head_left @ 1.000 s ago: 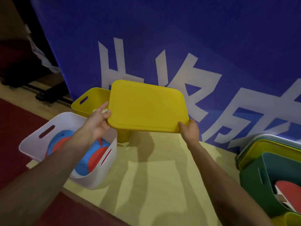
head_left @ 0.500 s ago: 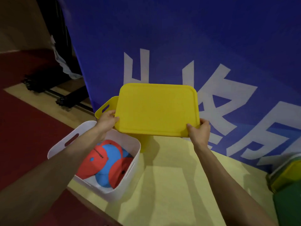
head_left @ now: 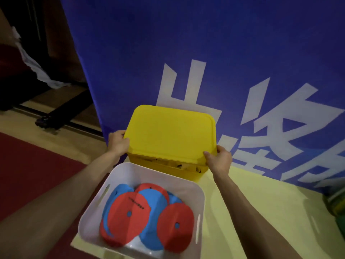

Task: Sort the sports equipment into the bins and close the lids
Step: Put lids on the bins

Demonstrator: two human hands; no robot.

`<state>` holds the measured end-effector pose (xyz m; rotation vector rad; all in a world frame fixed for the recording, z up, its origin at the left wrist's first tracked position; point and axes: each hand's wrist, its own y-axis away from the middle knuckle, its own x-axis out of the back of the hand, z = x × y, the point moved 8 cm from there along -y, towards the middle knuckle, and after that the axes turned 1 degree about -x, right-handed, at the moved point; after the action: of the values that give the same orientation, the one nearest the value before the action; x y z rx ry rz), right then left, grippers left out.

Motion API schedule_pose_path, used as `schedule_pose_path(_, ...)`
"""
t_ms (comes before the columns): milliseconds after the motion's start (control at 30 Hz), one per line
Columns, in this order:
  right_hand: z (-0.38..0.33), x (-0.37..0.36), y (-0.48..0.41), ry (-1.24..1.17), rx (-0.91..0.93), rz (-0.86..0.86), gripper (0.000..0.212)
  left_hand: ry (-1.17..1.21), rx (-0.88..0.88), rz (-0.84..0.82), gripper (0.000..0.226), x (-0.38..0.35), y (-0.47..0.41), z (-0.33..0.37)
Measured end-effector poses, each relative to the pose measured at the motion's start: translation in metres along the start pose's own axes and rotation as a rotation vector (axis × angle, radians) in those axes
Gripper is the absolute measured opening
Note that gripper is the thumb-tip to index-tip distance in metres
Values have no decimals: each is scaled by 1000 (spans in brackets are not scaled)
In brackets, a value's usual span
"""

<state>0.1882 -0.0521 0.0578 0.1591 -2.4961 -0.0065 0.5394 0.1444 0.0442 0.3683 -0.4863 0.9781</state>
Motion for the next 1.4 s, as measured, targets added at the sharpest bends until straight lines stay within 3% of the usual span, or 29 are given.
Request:
schedule_pose_path(100, -10, -10, 15, 24, -35, 2, 61, -102, 15, -63, 45, -16, -36, -37)
schedule_pose_path(233, -11, -15, 22, 111, -70, 5, 60, -204, 14, -140, 42, -29, -35, -35)
schedule_pose_path(667, 19, -30, 26, 163, -119, -29, 55, -135, 25, -121, 38, -50, -21, -44)
schedule_pose_path(1067, 35, -42, 16, 97, -170, -75, 55, -199, -150, -135, 22, -49, -16, -36)
schedule_pose_path(1400, 46, -48, 15, 28, -243, -33, 54, -131, -123, -135, 32, -50, -13, -29)
